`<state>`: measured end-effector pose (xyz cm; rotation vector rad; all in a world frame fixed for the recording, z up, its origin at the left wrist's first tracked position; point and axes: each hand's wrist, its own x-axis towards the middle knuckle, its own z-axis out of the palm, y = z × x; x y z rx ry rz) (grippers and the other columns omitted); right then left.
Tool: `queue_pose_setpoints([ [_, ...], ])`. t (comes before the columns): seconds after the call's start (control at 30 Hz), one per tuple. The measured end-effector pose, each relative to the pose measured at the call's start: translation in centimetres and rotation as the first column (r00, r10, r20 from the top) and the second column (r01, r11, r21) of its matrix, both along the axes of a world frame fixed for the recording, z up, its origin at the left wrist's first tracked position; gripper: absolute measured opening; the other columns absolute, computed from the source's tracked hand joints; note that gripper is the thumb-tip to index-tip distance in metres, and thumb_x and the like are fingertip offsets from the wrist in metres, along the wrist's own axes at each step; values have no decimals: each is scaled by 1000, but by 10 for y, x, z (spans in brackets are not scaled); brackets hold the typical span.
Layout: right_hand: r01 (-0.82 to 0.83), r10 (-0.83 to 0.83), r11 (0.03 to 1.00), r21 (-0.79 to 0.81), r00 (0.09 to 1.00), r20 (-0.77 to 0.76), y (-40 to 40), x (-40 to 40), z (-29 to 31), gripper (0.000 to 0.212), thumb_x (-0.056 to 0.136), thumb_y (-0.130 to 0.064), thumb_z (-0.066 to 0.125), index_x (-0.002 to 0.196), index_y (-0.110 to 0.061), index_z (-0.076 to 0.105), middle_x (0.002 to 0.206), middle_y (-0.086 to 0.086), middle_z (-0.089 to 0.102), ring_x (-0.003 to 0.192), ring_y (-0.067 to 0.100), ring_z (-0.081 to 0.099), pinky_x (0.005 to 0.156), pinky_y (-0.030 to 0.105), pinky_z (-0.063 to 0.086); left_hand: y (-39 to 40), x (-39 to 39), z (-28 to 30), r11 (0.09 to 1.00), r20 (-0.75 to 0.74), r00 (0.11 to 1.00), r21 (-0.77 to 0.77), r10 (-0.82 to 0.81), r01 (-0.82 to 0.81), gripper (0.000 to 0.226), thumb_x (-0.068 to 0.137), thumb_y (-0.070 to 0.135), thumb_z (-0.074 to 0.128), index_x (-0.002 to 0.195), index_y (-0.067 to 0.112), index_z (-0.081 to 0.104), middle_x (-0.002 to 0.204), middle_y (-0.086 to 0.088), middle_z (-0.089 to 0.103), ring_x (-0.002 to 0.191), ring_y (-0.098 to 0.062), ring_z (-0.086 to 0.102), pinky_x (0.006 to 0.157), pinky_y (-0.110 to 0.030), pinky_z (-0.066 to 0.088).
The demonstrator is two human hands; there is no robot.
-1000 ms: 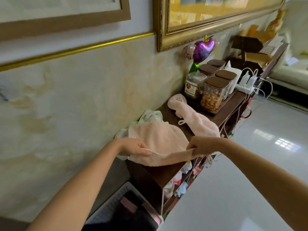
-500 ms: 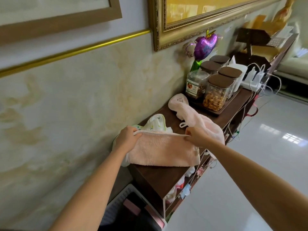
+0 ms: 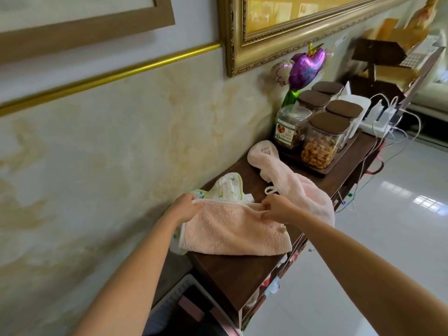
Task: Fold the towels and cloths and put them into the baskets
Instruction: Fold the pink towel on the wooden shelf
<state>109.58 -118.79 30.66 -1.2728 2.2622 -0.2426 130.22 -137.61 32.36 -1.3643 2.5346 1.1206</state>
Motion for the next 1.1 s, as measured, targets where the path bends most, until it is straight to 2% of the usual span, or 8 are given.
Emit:
queue_pose_setpoints([
  [0.17,22,-22,995,-102,1000,2,4,-6,16,14,84,-24,69,73,-22,60,75,-7,54,65,4,47,57,15,36,0,-1,7,998,-182,982,-44,46,-55,12,87,23,66,90,14,59,89,0,58,82,-16,55,62,-25,40],
  [0.27,81,-82,984,-158,997,1,13,-10,26,16,84,-33,69,76,-20,67,81,-3,62,71,8,55,64,22,47,2,0,20,996,-242,970,-88,-27,6,12,84,21,71,83,18,59,85,4,58,79,-11,54,60,-22,40],
  [0.37,144,-138,964,-225,989,43,27,-11,39,21,87,-36,67,76,-19,69,80,-4,64,69,6,54,59,14,43,2,2,42,992,-287,951,-86,-113,91,13,83,21,72,81,18,59,86,3,61,81,-12,56,64,-21,43],
  [0.5,304,-258,888,-345,950,173,40,-20,54,19,80,-45,71,74,-28,71,84,-9,68,82,10,64,75,27,54,3,8,71,956,-383,917,213,-110,203,17,85,18,71,96,13,59,94,-5,63,85,-16,60,66,-22,48],
  [0.6,396,-305,800,-451,915,263,44,-14,71,19,81,-32,74,79,-13,73,85,-1,68,84,15,65,72,23,52,10,14,83,862,-446,888,402,-111,309,33,84,17,71,111,18,52,99,-7,60,87,-19,61,68,-28,52],
  [0.77,414,-287,733,-539,907,307,56,-10,93,23,76,-30,78,82,-8,74,88,5,70,82,15,65,77,30,54,19,27,104,696,-398,887,568,-234,439,66,53,33,91,108,15,60,95,-1,64,91,-17,63,71,-27,54],
  [0.93,394,-304,694,-603,919,250,67,-10,103,26,75,-25,80,72,-3,67,78,14,67,67,16,59,68,35,54,44,31,134,712,-416,827,441,-378,547,33,81,6,71,109,13,55,95,-1,59,86,-12,60,71,-23,51],
  [1.1,234,-285,777,-585,959,4,67,-5,101,21,79,-18,75,68,-7,61,73,6,62,69,18,56,63,30,47,82,20,152,695,-139,716,174,-684,698,47,85,5,68,120,25,45,123,1,48,71,0,52,71,-21,47],
])
